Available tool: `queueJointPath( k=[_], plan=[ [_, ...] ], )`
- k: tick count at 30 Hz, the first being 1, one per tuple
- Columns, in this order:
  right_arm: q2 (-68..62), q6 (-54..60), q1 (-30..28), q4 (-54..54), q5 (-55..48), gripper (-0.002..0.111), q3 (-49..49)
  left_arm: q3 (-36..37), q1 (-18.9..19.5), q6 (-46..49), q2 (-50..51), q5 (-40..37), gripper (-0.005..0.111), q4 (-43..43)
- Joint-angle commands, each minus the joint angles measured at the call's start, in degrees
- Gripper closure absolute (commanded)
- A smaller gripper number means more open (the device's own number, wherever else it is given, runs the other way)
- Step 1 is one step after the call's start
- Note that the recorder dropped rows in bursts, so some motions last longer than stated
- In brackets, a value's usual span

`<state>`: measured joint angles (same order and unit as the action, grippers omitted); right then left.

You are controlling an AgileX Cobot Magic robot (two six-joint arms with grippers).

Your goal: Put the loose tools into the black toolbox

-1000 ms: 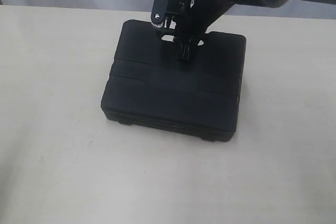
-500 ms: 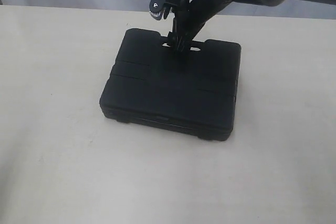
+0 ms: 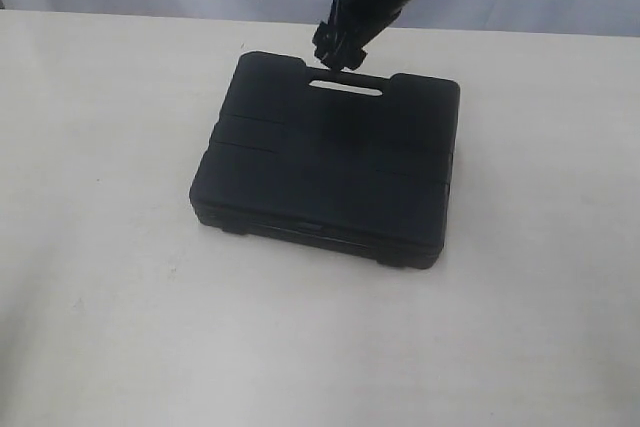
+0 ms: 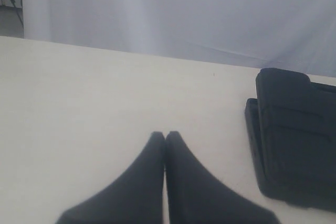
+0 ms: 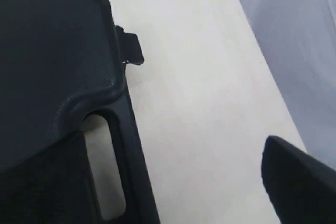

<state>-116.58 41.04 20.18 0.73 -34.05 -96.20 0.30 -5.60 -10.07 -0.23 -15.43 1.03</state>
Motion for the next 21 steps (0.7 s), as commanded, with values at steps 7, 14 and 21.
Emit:
queueJointPath(
  k=[7,14,21],
  plan=[
    [8.1,-10.0,-0.1,-4.0,-11.6,0.083,-0.6,-0.3,-0.3,0.0,0.2,0.0,0.107,-0.1],
    [13.1,-13.7,-1.5,-3.4,-22.8,0.109,-0.4,-0.3,-0.3,0.0,0.2,0.0,0.107,-0.1],
    [30.2,-17.0,-5.9,8.5,-24.0,0.109,14.0,-0.3,-0.3,0.0,0.2,0.0,0.107,-0.1]
  ],
)
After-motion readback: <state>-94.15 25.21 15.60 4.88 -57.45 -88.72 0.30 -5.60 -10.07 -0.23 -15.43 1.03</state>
